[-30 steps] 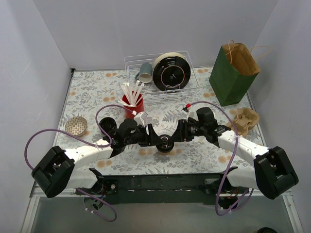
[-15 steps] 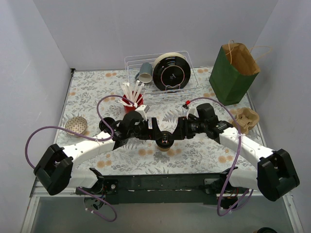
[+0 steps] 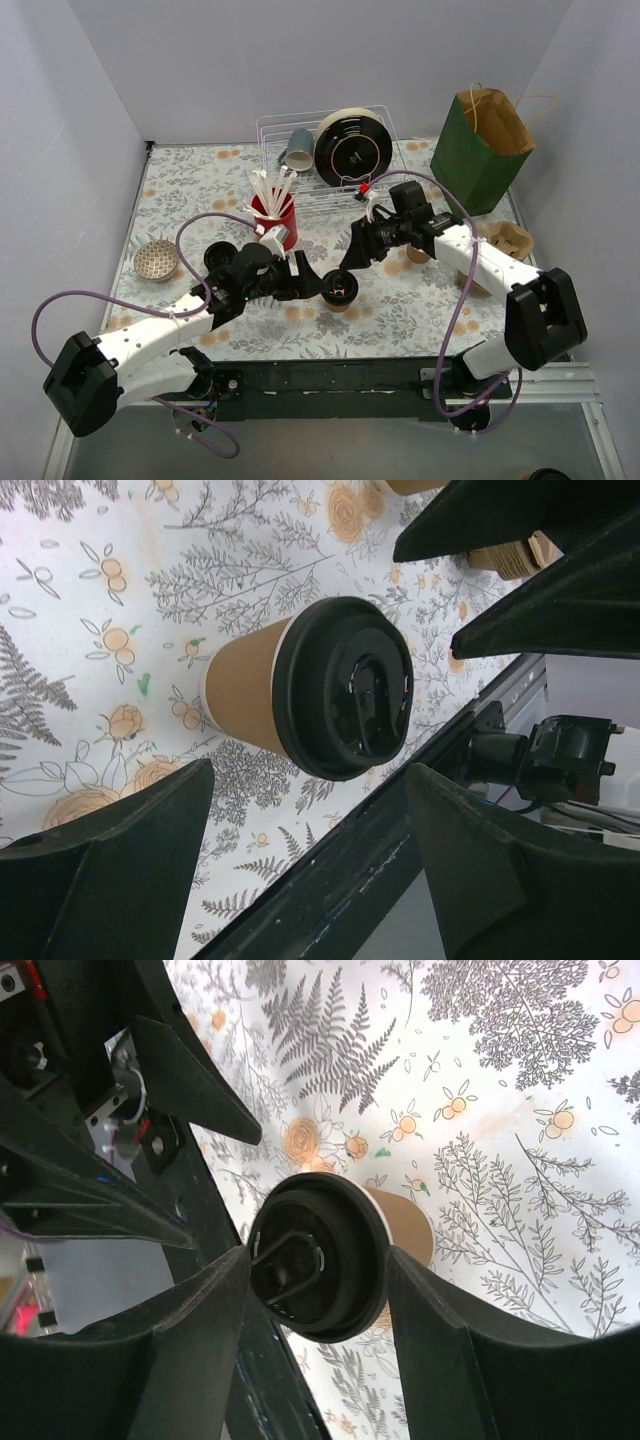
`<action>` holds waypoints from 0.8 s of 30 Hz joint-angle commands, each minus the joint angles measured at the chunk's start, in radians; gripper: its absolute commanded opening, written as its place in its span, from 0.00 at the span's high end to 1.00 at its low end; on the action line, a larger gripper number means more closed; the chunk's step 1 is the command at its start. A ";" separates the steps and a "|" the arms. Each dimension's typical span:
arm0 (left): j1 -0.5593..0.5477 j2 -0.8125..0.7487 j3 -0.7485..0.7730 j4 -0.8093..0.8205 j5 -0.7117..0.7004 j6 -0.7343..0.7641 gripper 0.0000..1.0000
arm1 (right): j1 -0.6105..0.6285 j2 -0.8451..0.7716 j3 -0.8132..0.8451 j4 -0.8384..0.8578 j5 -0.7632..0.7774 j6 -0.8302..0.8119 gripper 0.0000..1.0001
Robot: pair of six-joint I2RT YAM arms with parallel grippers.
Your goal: Pack the takeout coffee
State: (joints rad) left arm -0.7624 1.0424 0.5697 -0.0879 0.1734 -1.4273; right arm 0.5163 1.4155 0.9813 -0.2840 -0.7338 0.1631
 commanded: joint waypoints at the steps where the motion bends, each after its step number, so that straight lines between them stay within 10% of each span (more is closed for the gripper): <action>1: -0.002 0.001 -0.048 0.053 0.037 -0.096 0.23 | -0.009 0.071 0.065 -0.098 -0.076 -0.151 0.35; 11: -0.003 0.062 -0.090 0.149 0.029 -0.102 0.23 | -0.009 0.212 0.068 -0.113 -0.148 -0.221 0.35; 24: -0.003 0.258 -0.016 0.093 -0.107 -0.051 0.37 | -0.007 0.073 -0.206 0.188 -0.035 0.042 0.65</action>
State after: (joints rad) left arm -0.7692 1.2285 0.5465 0.0612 0.2165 -1.5188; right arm 0.4801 1.5291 0.8871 -0.1951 -0.8108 0.0891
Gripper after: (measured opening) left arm 0.659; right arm 0.489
